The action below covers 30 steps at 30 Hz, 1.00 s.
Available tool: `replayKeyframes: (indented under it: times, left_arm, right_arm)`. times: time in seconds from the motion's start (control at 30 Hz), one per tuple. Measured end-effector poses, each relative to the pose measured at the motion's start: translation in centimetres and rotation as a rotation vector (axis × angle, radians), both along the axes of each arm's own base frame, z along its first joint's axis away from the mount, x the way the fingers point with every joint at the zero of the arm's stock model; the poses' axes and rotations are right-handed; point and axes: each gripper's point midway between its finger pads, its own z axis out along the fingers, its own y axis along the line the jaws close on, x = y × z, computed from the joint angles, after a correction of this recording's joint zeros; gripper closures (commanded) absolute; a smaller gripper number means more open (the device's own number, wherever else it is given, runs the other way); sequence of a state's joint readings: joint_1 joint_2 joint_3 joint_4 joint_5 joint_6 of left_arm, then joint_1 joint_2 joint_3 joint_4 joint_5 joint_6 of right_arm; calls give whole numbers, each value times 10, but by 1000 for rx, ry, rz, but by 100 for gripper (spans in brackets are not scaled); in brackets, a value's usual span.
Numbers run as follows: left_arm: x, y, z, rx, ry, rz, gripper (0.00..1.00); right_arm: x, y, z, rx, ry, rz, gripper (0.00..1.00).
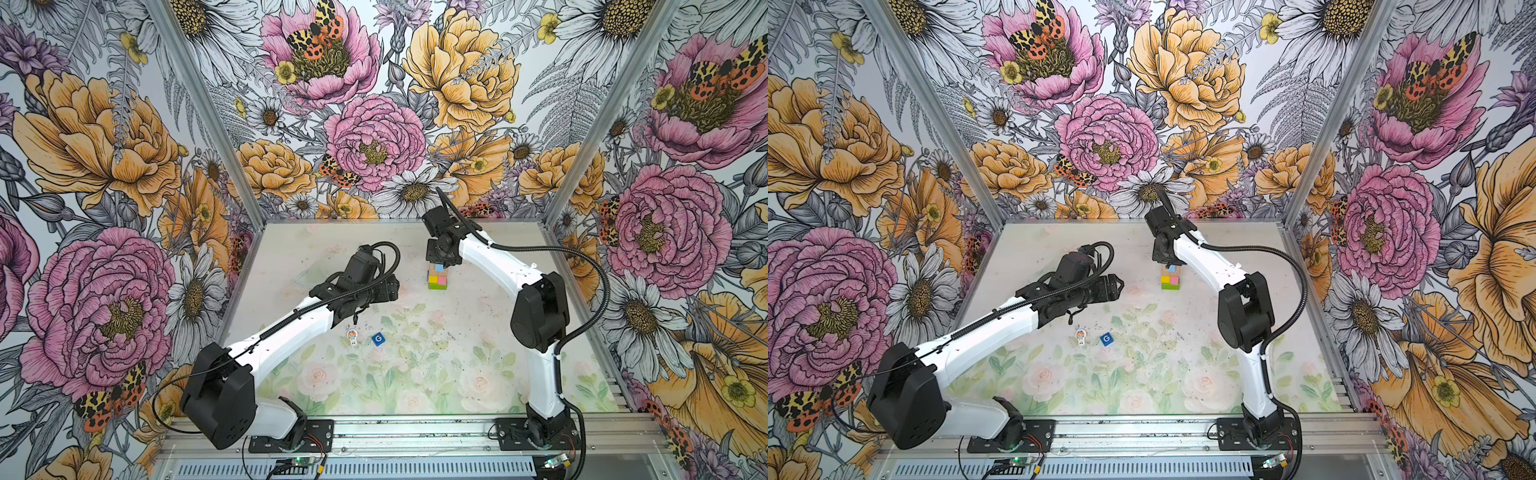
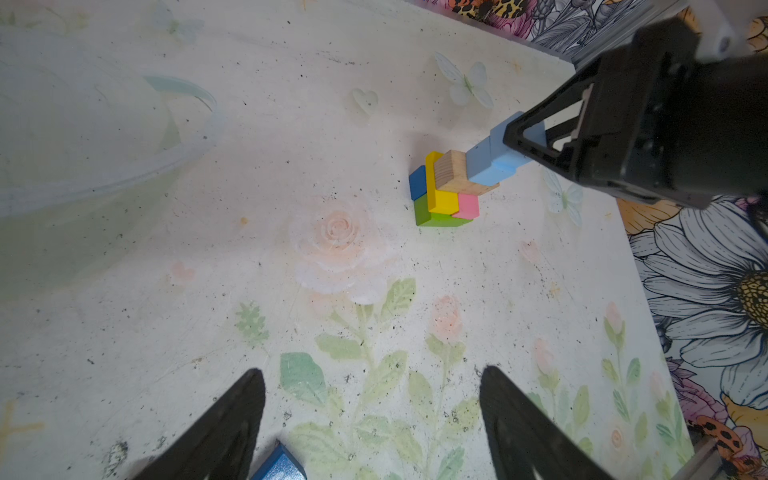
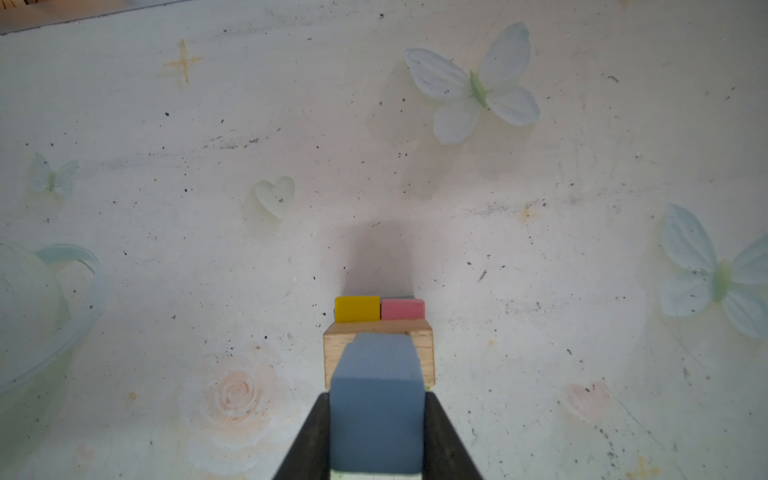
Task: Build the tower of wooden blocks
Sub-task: 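Lower the light-blue cube onto the wooden block beside the other cube, then open the right gripper and raise it away from the tower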
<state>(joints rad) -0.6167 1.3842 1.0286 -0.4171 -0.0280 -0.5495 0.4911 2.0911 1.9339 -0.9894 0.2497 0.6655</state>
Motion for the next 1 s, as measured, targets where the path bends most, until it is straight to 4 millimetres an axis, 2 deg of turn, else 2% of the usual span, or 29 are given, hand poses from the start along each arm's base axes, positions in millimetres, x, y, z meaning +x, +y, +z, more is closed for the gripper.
replayKeyframes:
  times: [0.37,0.77,0.87,1.0]
  left_arm:
    - [0,0,0,0,0,0,18]
    - [0,1,0,0,-1,2,17]
    - [0,4,3,-3,-7,8,16]
    - [-6,11,12,-16,-32,17,16]
  right_arm:
    - [0,1,0,4,1,1,51]
    - [1,2,2,8,-6,6,43]
    - [0,1,13,18,-25,7,43]
    - [-5,-2,50,48,-93,17,41]
